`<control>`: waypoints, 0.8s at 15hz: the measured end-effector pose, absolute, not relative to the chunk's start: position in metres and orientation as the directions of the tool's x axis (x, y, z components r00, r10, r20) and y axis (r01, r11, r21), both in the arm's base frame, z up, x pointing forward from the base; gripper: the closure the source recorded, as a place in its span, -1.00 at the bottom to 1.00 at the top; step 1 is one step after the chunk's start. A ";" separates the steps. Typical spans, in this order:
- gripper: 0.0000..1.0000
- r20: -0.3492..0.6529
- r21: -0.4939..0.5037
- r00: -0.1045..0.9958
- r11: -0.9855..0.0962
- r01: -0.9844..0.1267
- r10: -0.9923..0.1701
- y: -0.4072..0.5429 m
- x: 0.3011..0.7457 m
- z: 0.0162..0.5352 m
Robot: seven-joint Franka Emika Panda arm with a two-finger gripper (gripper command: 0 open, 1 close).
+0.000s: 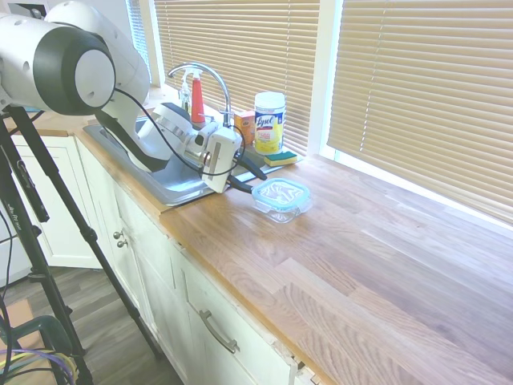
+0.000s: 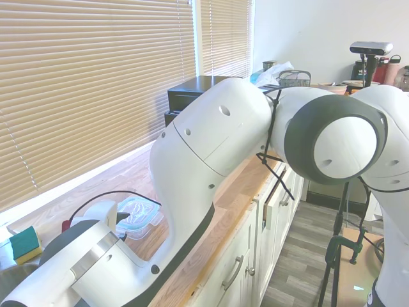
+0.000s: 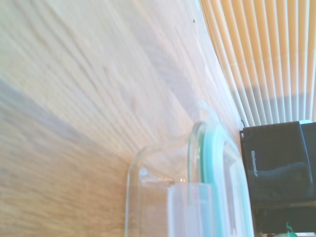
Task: Uncover the lid of the food container
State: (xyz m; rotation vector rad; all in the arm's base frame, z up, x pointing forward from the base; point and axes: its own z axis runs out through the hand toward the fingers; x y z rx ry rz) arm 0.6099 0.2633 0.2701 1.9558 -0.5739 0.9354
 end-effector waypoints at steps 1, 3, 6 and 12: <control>1.00 0.790 0.508 0.612 -0.519 -0.688 -0.038 0.265 0.610 0.271; 1.00 0.789 0.507 0.613 -0.521 -0.687 -0.041 0.268 0.609 0.271; 1.00 0.786 0.509 0.617 -0.519 -0.687 -0.046 0.267 0.610 0.270; 1.00 0.781 0.510 0.622 -0.516 -0.688 -0.057 0.266 0.610 0.270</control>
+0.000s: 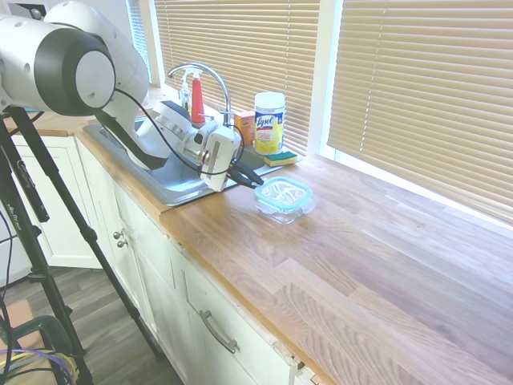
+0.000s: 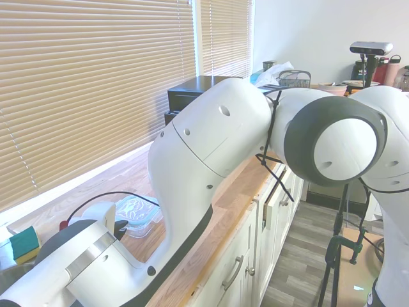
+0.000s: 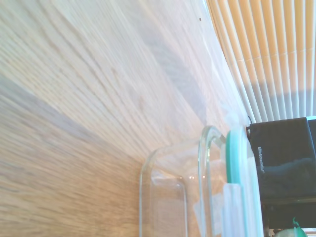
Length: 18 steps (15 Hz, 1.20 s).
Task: Uncover the lid of the food container
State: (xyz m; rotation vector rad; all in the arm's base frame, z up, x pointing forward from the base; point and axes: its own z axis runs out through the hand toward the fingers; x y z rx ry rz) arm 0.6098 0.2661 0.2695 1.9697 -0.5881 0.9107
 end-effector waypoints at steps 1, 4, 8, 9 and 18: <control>1.00 0.781 0.510 0.622 -0.515 -0.689 -0.059 0.266 0.610 0.269; 1.00 0.778 0.504 0.623 -0.513 -0.695 -0.079 0.267 0.610 0.272; 1.00 0.782 0.474 0.611 -0.520 -0.711 -0.123 0.271 0.617 0.291; 1.00 0.786 0.462 0.604 -0.522 -0.717 -0.133 0.272 0.620 0.299; 1.00 0.822 0.344 0.514 -0.504 -0.792 -0.246 0.222 0.655 0.372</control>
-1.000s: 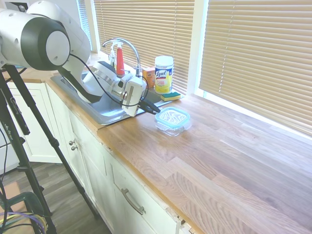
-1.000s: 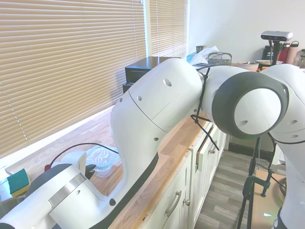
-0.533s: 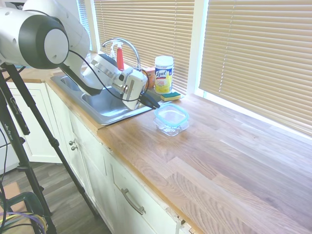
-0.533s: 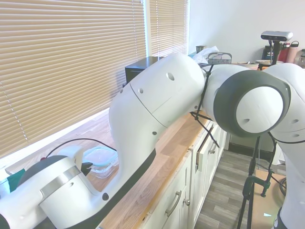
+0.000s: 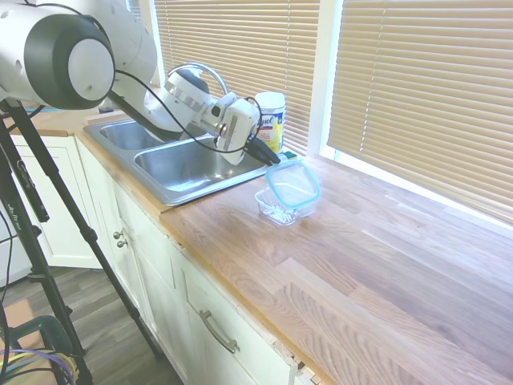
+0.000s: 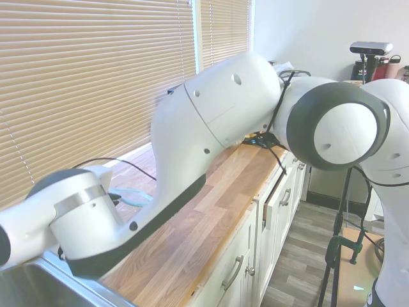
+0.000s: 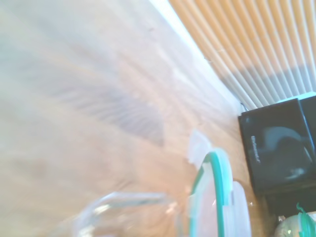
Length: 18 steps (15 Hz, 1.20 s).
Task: Uncover the lid of the food container
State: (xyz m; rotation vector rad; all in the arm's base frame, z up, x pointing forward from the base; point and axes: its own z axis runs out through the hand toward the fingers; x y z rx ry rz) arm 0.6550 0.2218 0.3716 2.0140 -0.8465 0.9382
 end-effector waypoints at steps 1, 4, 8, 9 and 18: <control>1.00 0.825 0.325 0.500 -0.503 -0.801 -0.263 0.217 0.656 0.384; 1.00 0.833 0.280 0.461 -0.487 -0.828 -0.305 0.200 0.657 0.415; 1.00 0.831 0.248 0.422 -0.437 -0.864 -0.362 0.156 0.662 0.435; 1.00 0.828 0.243 0.415 -0.425 -0.872 -0.377 0.140 0.663 0.436; 1.00 0.631 -0.042 0.259 -0.365 -0.930 -0.732 0.019 0.671 0.444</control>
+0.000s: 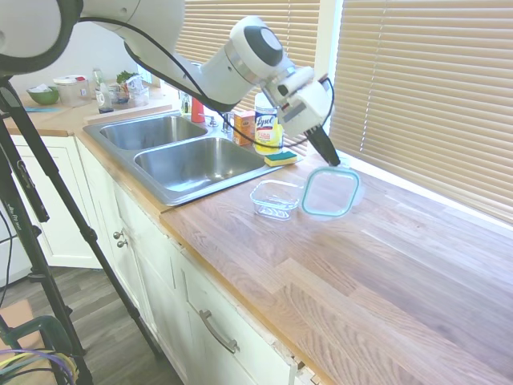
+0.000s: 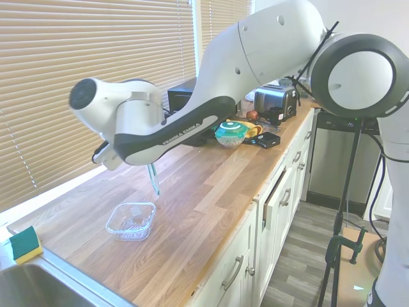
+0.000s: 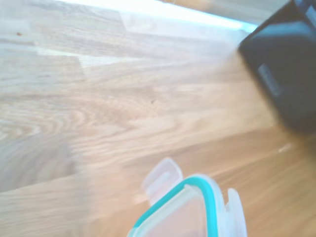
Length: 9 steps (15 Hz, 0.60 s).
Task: Uncover the lid of the food container
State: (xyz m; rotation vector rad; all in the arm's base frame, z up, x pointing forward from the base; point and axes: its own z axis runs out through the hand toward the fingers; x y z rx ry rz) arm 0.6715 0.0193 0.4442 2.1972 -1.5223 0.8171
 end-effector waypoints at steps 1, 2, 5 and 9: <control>1.00 0.589 -0.080 0.244 -0.355 -0.931 -0.771 0.004 0.668 0.434; 1.00 0.550 -0.116 0.231 -0.347 -0.931 -0.802 -0.010 0.664 0.426; 1.00 0.488 -0.178 0.218 -0.341 -0.923 -0.845 -0.042 0.645 0.416; 1.00 0.450 -0.176 0.255 -0.365 -0.914 -0.856 -0.054 0.613 0.397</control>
